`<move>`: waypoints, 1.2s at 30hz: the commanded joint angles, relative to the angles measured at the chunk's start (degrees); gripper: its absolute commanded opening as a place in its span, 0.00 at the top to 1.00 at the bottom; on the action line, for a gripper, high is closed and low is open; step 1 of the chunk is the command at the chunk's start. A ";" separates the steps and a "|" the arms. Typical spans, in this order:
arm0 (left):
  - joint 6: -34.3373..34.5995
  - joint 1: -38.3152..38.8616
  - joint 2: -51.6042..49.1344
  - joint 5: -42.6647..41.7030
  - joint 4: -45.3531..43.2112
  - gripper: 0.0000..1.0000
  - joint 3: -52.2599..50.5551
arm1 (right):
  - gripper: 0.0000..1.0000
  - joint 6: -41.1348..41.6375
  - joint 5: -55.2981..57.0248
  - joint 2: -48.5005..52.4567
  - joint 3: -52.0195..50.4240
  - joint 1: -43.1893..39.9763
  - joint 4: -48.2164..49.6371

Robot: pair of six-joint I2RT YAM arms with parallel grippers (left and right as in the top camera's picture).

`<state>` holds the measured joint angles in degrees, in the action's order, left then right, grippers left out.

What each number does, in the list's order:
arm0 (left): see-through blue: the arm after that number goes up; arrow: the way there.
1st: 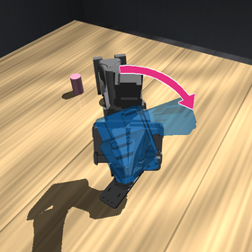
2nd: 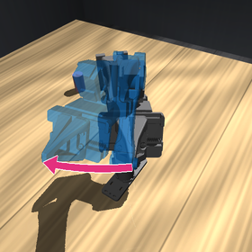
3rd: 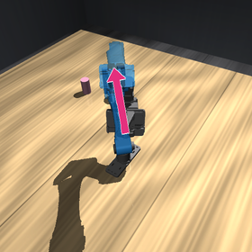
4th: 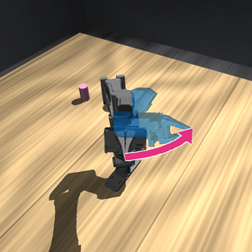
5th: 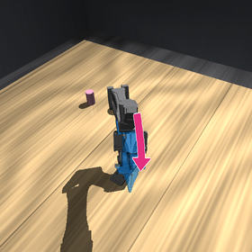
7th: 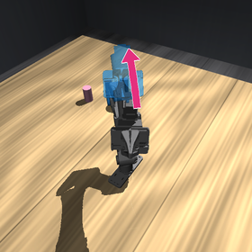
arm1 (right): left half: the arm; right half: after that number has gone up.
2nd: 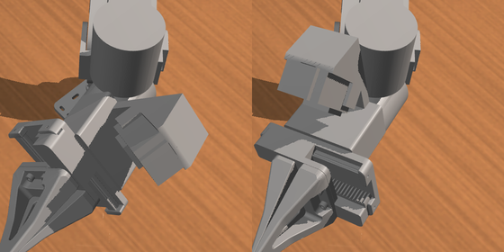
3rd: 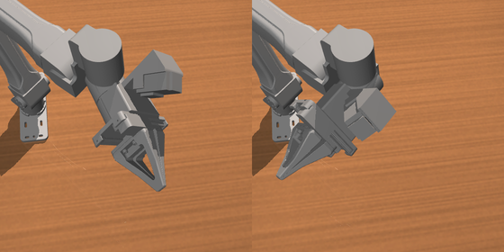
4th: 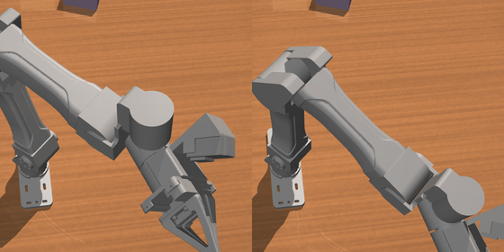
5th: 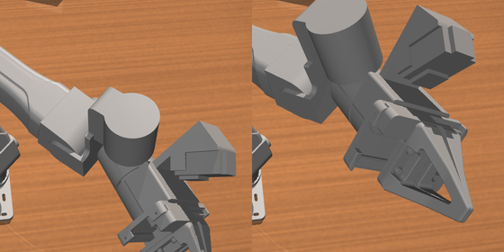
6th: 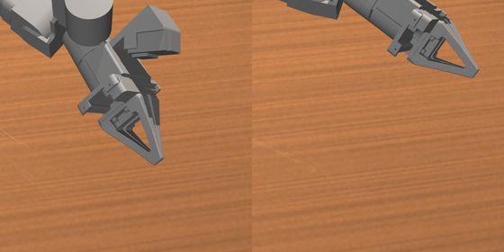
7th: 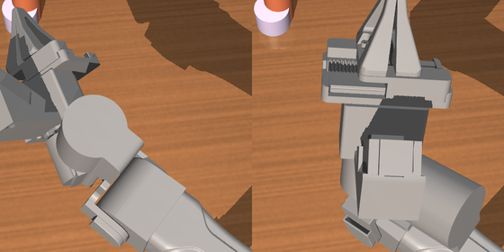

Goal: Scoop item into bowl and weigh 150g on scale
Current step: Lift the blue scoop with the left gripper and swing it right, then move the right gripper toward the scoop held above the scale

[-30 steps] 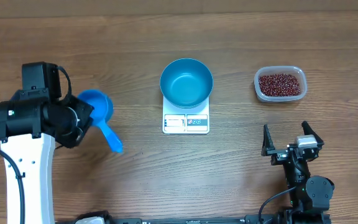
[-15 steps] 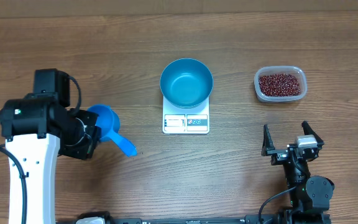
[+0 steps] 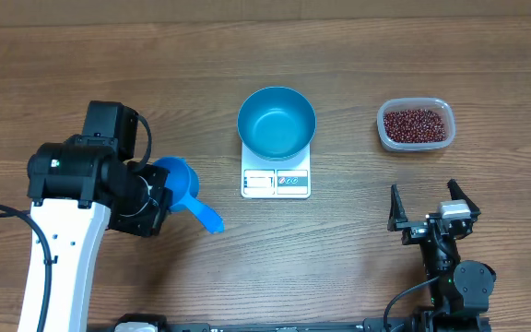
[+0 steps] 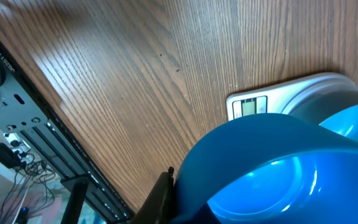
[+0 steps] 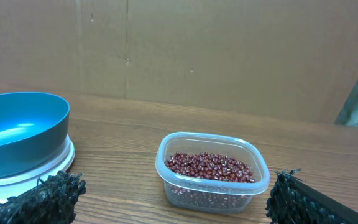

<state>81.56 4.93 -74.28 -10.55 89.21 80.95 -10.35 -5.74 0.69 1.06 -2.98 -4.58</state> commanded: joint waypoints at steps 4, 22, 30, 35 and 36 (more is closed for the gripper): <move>1.84 0.90 0.04 -0.04 0.13 0.95 0.79 | 0.00 -0.24 0.39 -0.52 -0.59 -0.20 0.22; 2.89 1.27 0.04 -2.43 0.11 0.96 0.79 | 0.00 28.76 -10.10 -0.50 9.33 -0.20 0.15; 3.69 1.55 0.04 -3.17 0.11 0.96 0.79 | 0.00 29.90 -10.60 7.08 25.79 -0.20 -16.92; 4.85 1.55 0.04 -3.45 0.04 0.96 0.79 | 0.00 31.67 -16.98 18.27 35.19 -0.20 -25.16; 4.85 1.53 0.04 -3.45 0.04 0.96 0.79 | 0.00 31.65 -19.43 20.70 36.70 -0.20 -25.77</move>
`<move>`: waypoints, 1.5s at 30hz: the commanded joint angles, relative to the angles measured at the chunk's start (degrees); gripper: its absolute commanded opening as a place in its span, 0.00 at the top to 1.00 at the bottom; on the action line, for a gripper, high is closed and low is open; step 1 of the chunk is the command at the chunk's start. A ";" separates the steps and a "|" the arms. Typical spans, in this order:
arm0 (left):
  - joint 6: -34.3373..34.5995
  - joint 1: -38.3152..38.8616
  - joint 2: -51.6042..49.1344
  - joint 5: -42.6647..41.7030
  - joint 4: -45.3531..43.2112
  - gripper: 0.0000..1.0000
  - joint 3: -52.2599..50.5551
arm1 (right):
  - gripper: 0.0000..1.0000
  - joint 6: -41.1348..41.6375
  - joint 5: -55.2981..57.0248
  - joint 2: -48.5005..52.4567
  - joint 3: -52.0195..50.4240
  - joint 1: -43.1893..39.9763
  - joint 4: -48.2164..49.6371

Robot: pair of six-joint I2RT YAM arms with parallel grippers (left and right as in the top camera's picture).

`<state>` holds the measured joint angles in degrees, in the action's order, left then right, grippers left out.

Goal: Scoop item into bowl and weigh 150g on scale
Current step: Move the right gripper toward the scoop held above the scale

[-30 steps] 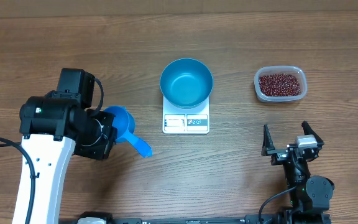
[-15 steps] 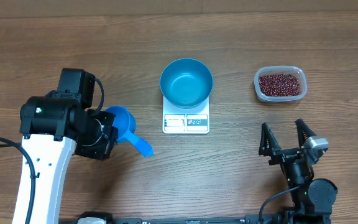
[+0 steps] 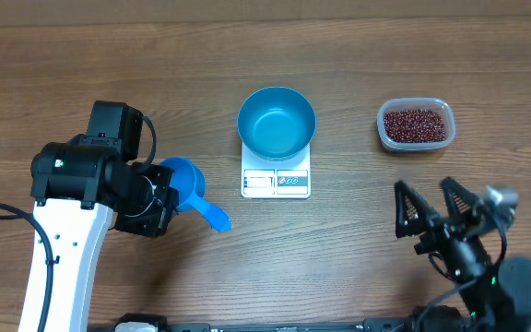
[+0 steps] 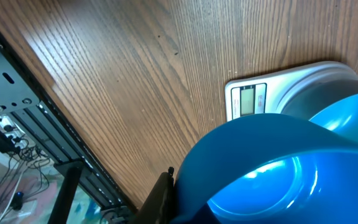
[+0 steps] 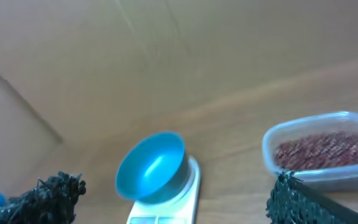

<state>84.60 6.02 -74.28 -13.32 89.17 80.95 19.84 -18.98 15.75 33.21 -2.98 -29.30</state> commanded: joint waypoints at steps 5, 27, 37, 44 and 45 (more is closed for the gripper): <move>1.77 0.44 0.04 -0.68 0.13 0.96 0.79 | 0.00 1.42 -21.57 14.53 7.41 -0.20 2.84; 8.57 0.57 0.02 -0.70 -3.06 0.96 0.76 | 0.00 25.38 -39.10 29.62 7.41 8.39 11.69; 19.10 6.97 -0.96 0.52 -5.60 0.96 0.76 | 0.00 30.29 -26.38 30.29 7.41 18.88 14.86; 28.04 13.40 -6.14 1.25 -7.61 0.96 0.76 | 0.00 37.94 -16.06 30.29 7.41 24.33 17.20; 29.38 14.16 -7.13 1.22 -8.04 0.96 0.76 | 0.00 38.88 -14.80 30.29 7.41 25.03 17.27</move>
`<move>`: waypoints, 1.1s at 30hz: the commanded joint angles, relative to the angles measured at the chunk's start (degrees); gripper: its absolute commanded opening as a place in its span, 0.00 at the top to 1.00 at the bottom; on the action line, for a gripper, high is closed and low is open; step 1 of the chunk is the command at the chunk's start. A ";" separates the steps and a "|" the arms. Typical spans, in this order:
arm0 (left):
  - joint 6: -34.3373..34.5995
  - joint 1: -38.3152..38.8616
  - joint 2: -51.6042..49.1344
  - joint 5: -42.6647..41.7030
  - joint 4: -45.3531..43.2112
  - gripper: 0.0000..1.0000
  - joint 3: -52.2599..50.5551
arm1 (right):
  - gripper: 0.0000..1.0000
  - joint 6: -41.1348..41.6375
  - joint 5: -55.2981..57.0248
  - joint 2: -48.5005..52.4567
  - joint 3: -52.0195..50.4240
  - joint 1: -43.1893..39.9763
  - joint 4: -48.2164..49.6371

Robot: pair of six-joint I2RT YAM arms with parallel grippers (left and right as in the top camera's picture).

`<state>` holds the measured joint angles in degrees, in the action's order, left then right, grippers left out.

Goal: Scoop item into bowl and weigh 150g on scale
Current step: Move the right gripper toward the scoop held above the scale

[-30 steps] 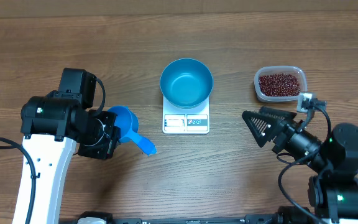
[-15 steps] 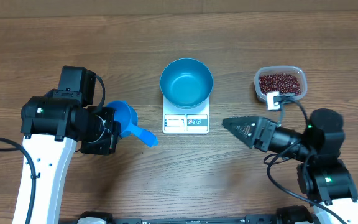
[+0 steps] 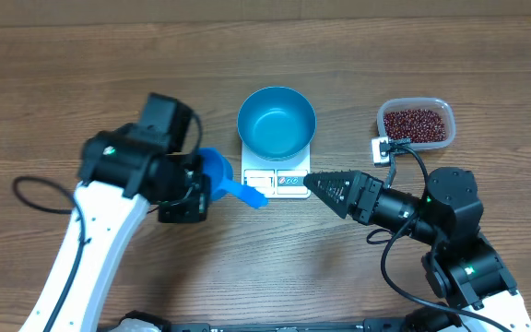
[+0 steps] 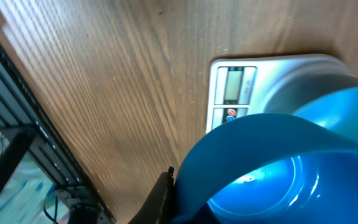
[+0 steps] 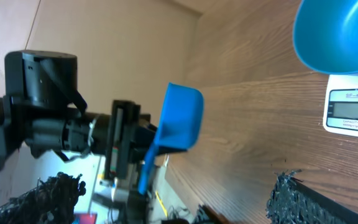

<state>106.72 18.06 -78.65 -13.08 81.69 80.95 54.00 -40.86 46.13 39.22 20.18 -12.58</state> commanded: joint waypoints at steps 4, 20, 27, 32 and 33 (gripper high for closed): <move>9.27 4.55 -6.34 -1.77 -4.33 0.96 0.76 | 0.01 7.82 10.40 -0.09 1.38 3.67 0.57; 12.26 6.84 -10.60 -1.27 -13.62 0.96 0.76 | 0.12 13.75 18.75 1.44 1.36 4.28 0.48; 12.26 8.96 -10.60 2.16 -14.67 0.96 0.76 | 0.12 13.68 16.72 7.41 1.36 4.31 0.61; 12.68 11.69 -10.60 7.82 -16.02 0.96 0.76 | 0.18 10.14 13.22 10.75 1.36 4.39 4.94; 12.68 12.09 -10.60 8.70 -16.17 0.96 0.76 | 0.18 9.44 12.92 10.91 1.36 4.66 6.49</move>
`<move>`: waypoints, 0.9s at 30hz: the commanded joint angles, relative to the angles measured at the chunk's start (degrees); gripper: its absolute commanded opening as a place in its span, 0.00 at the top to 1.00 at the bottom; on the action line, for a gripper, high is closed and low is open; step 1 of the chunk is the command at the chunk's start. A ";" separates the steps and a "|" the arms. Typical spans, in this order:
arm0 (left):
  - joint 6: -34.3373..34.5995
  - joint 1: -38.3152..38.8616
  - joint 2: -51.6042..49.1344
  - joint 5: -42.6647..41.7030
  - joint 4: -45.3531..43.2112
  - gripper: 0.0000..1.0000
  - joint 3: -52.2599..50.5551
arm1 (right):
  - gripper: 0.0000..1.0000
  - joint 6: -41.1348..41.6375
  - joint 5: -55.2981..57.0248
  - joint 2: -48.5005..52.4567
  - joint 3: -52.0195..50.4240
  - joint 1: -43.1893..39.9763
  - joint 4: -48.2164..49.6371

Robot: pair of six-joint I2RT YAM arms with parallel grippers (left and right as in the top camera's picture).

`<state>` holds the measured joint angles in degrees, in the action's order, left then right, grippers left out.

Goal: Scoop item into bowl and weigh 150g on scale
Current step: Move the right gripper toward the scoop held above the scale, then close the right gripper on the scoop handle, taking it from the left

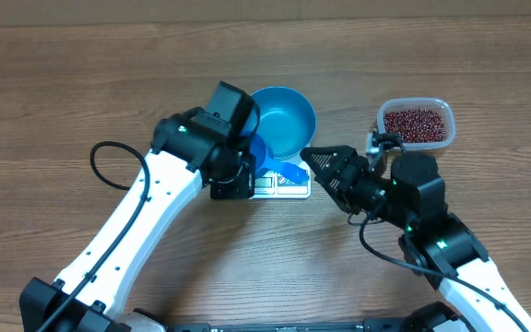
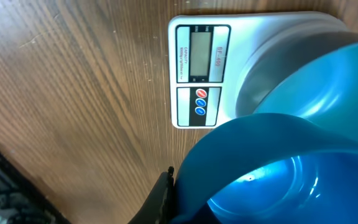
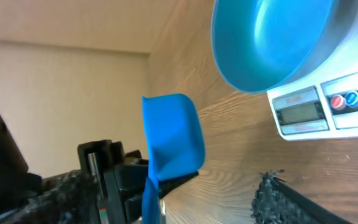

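Note:
My left gripper (image 1: 250,161) is shut on a blue scoop (image 1: 264,155), held over the front of the white scale (image 1: 289,187); the handle points right. The scoop's cup (image 2: 278,168) fills the left wrist view, above the scale's display (image 2: 199,53). A blue bowl (image 1: 279,118) stands empty on the scale. My right gripper (image 1: 313,166) points left at the scoop handle and is open. In the right wrist view the scoop (image 3: 173,140) and its handle stand between my two fingers (image 3: 278,196). Red beans fill a clear tub (image 1: 416,123) at the back right.
The left arm's white link (image 1: 146,231) runs from the front left up to the scale. The right arm (image 1: 431,235) reaches in from the front right, just in front of the bean tub. A cardboard wall stands behind the table.
The left gripper has carried the scoop right, from beside the scale to over its front. The right gripper has moved up and closer, so the scoop handle now lies between its open fingers.
At first my left gripper held the scoop far left, and the right gripper sat open at the front right facing the beans. Then the right arm was raised. Later both stood near the scale's front. Now they meet there at the scoop.

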<state>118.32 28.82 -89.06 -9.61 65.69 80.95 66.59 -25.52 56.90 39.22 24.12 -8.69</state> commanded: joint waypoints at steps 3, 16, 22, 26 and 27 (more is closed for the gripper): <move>1.07 2.03 -0.20 5.99 -0.87 0.96 0.76 | 0.18 -3.87 -2.32 0.13 1.36 1.29 5.14; 1.07 2.01 -0.20 4.61 -4.87 0.96 0.76 | 0.28 -6.78 0.50 0.13 1.36 4.35 5.01; 1.09 2.01 -0.22 3.06 -4.98 0.96 0.76 | 0.36 -6.91 5.01 0.35 1.36 6.62 5.01; 1.09 2.01 -0.31 1.25 -6.03 0.96 0.76 | 0.36 -6.88 8.41 0.35 1.36 7.39 5.03; 1.09 2.01 -0.31 0.94 -6.36 0.96 0.76 | 0.37 -6.88 9.09 0.35 1.36 7.52 5.03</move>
<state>118.61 30.68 -89.06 -6.74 59.96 80.95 60.34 -20.69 57.45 39.22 30.85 -3.99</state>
